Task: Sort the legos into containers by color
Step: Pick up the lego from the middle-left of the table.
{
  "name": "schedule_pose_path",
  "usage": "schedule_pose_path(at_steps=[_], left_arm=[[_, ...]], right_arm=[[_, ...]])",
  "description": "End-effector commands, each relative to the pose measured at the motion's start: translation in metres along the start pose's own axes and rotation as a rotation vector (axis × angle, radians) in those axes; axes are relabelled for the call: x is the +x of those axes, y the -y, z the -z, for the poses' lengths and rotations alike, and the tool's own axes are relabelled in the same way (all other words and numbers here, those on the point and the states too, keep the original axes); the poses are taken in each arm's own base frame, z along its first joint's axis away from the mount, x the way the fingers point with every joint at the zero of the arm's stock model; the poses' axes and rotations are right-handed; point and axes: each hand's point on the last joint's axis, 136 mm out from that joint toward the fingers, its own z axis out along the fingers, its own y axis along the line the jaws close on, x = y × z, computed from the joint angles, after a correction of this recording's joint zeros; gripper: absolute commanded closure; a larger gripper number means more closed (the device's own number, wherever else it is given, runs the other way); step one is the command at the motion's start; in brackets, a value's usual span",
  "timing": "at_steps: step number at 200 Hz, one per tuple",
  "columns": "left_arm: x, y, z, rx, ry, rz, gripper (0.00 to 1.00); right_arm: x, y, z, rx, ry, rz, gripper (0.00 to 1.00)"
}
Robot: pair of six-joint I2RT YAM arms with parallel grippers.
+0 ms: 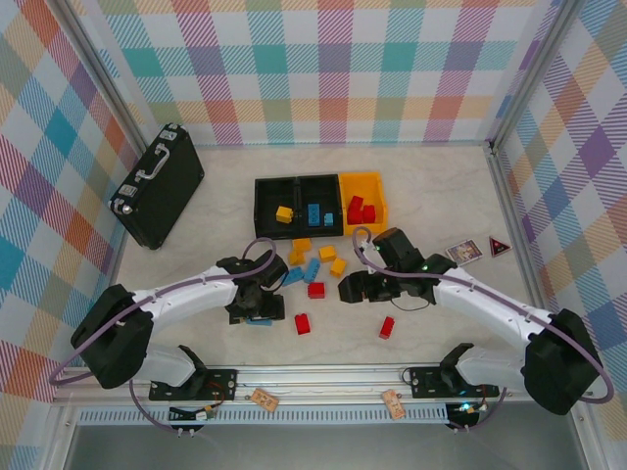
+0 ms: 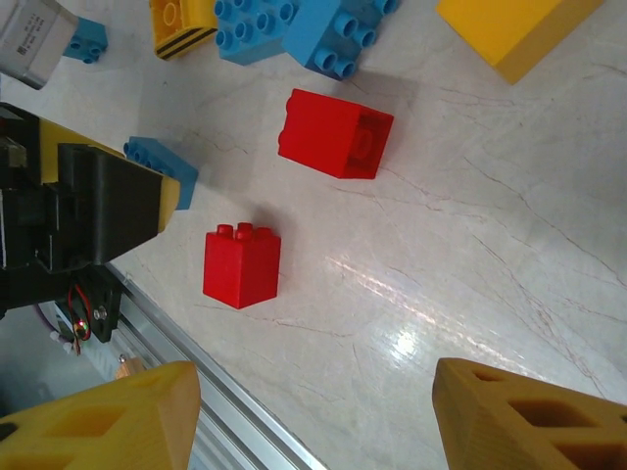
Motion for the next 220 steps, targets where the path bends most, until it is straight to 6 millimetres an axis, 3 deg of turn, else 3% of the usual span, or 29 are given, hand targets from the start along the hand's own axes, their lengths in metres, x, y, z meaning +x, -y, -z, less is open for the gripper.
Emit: schedule_pose_path(at_steps=[1,91,124,151,183,197,220], left_arm=[[0.006,-0.008,-0.009,-0.037,-0.027,-0.015,0.18],[0.002,-0.01,-0.021,-0.081,-0.032,-0.035,0.3],[-0.001,-0.01,-0.017,-0.081,-0.014,-0.03,0.43],[-0.006,-0.013,-0.011,-0.101,0.014,-0.023,0.4],[-0.014,-0.01,0.001,-0.094,0.047,-0.016,0.66],[-0.016,-0.007,0.007,-0.085,0.055,-0.019,0.84],[-0.022,-0.002,0.02,-0.061,0.078,-0.02,0.96]], right_arm=[[-0.002,-0.007,-0.005,-0.036,-0.004,0.002,0.36],[0.0,-0.007,-0.013,-0.036,-0.011,-0.009,0.37],[0.001,-0.006,-0.014,-0.031,-0.009,-0.013,0.37],[0.001,-0.006,-0.016,-0.034,-0.015,-0.014,0.38],[0.001,-0.006,-0.018,-0.038,-0.015,-0.019,0.38],[0.001,-0.006,-0.018,-0.035,-0.013,-0.02,0.38],[0.001,-0.006,-0.015,-0.034,-0.002,-0.019,0.38]])
